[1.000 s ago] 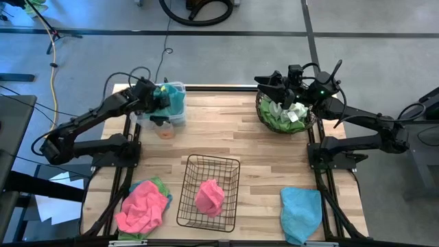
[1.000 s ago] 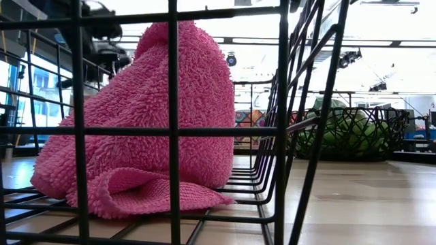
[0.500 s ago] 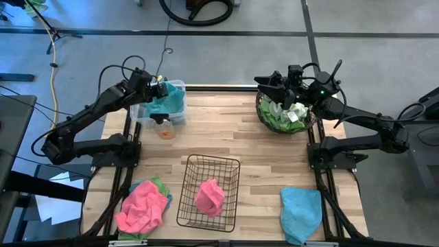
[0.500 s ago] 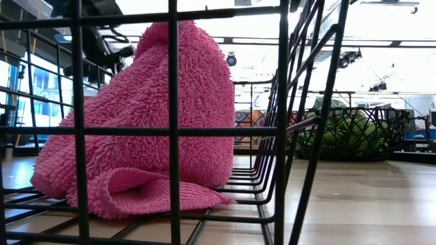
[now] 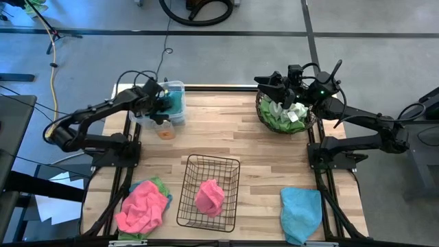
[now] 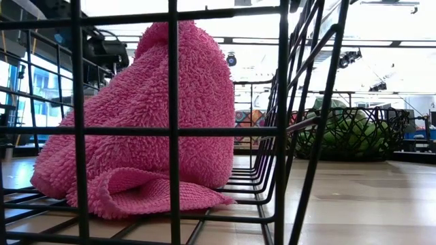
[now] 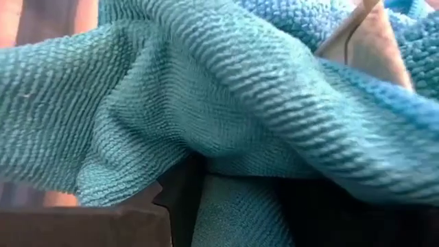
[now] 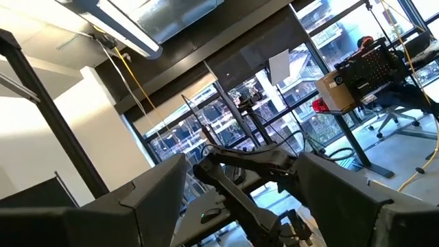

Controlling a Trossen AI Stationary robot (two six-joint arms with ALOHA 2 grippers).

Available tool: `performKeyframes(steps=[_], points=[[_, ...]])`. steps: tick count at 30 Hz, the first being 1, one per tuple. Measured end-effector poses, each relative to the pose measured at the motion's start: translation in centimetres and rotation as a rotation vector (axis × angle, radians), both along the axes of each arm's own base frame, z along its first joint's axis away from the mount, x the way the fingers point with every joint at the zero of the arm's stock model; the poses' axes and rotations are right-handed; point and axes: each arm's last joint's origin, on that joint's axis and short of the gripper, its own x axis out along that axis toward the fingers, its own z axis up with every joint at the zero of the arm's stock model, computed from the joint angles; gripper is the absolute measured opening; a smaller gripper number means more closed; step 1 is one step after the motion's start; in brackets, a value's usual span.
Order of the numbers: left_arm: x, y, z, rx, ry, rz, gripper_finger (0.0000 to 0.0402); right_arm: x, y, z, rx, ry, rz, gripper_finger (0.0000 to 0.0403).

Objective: Sort microfiber towel by color & place in baskets
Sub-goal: Put the blue microfiber towel into the transparent bin

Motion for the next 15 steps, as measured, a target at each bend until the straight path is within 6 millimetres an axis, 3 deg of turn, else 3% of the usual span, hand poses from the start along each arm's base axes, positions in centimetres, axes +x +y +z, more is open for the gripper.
performKeyframes(steps=[6, 15], points=[[-0.4, 0.9, 0.5, -0.037, -0.087, -0.032, 0.0172, 0.0, 0.0, 0.0, 0.003, 0.000, 0.003, 0.0277], [-1.0, 2.5, 7.2, 0.179, -0.163, -0.054, 0.0172, 0.0, 0.0, 0.0, 0.035, -0.004, 0.018, 0.0277]])
